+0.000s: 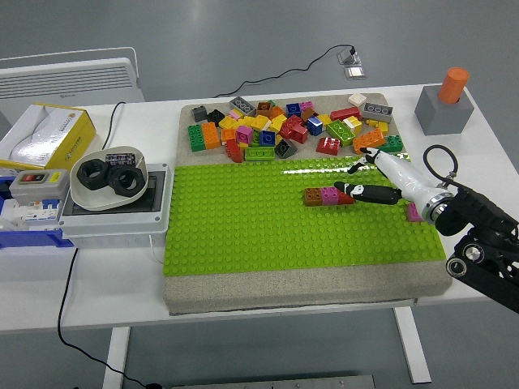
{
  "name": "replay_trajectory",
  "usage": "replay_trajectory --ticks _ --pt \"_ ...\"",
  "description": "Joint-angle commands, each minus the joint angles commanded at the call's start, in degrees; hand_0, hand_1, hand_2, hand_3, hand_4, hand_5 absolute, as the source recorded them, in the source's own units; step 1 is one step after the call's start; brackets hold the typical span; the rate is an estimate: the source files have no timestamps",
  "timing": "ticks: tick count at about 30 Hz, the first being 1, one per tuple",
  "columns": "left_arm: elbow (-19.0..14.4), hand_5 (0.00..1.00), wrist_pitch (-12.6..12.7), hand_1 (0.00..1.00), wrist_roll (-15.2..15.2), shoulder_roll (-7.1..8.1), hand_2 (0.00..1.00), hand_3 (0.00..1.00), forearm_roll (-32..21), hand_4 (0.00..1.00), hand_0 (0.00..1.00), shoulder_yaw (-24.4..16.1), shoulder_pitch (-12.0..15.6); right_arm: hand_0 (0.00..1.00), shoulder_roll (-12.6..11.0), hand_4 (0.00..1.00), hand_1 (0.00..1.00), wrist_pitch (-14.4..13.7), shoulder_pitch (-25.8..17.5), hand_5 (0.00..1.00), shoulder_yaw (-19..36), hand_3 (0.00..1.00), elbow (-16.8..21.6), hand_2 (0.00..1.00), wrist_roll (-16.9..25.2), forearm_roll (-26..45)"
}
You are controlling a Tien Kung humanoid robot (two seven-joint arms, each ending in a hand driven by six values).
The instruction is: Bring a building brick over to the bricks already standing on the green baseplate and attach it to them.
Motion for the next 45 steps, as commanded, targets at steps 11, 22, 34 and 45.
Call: replay_trajectory --ticks 11,22,34,45 --pt "0.0 0.998 -0.1 0.626 0.1 -0.1 0.642 0.829 -0.1 0.998 0.71 0.3 0.0 0.911 -6.1 0.818 0.871 0.4 -10.8 0.248 9.7 0.695 3.2 0.91 0.9 0.4" --pt "0.0 0.998 -0.1 0.624 0.2 -0.49 0.643 0.831 0.5 0.998 0.71 -0.1 0.1 0.774 -0.1 0.781 0.767 -6.5 -16.0 0.3 12.4 0.675 1.7 0.82 11.7 7.2" --pt "0.0 0.998 0.4 0.626 -0.3 -0.82 0.643 0.832 0.2 0.998 0.71 0.2 0.2 0.715 9.7 0.748 0.706 -9.0 -20.0 0.359 21.1 0.653 0.0 0.75 16.4 6.2" --pt "-0.1 0.998 1.5 0.628 -0.7 -1.35 0.639 0.834 -0.6 0.998 0.708 0.5 0.6 0.709 11.1 0.744 0.694 -9.0 -21.0 0.361 22.9 0.647 0.0 0.738 17.0 6.4"
